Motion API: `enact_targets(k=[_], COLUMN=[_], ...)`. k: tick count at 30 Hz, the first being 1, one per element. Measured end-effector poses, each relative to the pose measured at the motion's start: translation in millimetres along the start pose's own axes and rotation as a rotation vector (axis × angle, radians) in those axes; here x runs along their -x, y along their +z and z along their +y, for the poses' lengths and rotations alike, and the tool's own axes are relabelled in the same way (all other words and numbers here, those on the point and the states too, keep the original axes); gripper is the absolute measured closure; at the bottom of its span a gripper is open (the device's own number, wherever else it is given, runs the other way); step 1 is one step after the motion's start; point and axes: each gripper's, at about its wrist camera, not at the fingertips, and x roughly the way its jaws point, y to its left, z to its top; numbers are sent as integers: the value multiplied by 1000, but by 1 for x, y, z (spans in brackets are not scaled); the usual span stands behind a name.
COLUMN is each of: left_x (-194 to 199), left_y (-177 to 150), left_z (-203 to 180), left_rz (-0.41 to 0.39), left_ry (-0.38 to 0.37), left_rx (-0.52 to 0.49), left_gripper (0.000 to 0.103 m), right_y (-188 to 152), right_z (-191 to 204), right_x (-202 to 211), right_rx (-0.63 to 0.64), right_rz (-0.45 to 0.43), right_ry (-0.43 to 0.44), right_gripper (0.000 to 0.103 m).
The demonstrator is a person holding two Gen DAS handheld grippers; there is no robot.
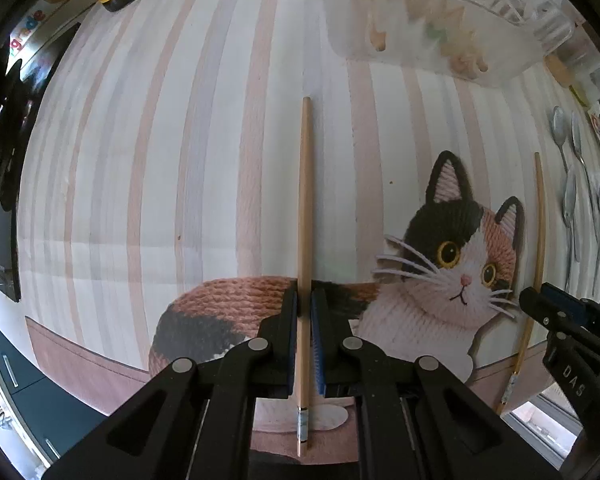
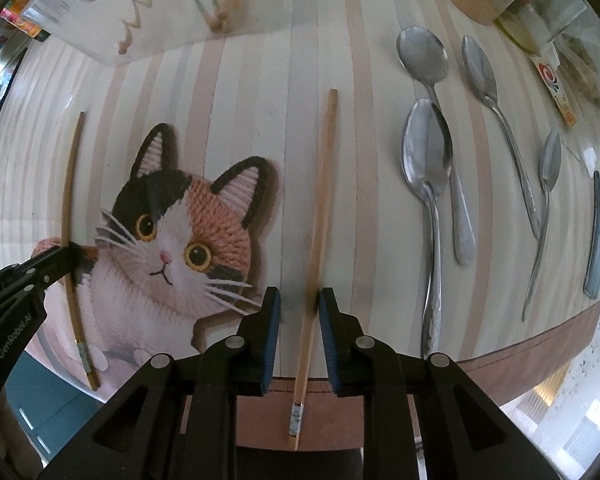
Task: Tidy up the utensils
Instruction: 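Grasp a chopstick with the left gripper while the right gripper grasps another, then carry both chopsticks into the clear rack and release them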
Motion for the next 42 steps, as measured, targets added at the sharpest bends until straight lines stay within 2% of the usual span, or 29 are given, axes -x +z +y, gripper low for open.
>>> enact_targets(k=[3,11,17,24,35,42], left_x=[2,31,59,109,187,212], left_y=[-2,-10,-11,-8,35,96], left_z=[-1,0,5,12,15,5], left_rz=[-2,-78,-137,-233,-398,-408], left_ry=[8,20,21,9,-65,-183], left_rx=[4,-1,16,34,50,64], left_gripper=[99,99,99,99,99,99], right_y=[0,0,3,13,48,113], right_z=[-11,-19,-21,-23,-22,-24], right_x=[2,13,40,79,162,203], right_rx=[-20,-59,-54,-44,-15,-10], right_rz=[-10,-19,-72,-147,-306,-379], right_ry=[2,68,96,137,239,276], right_gripper=[95,96,96,96,96,96])
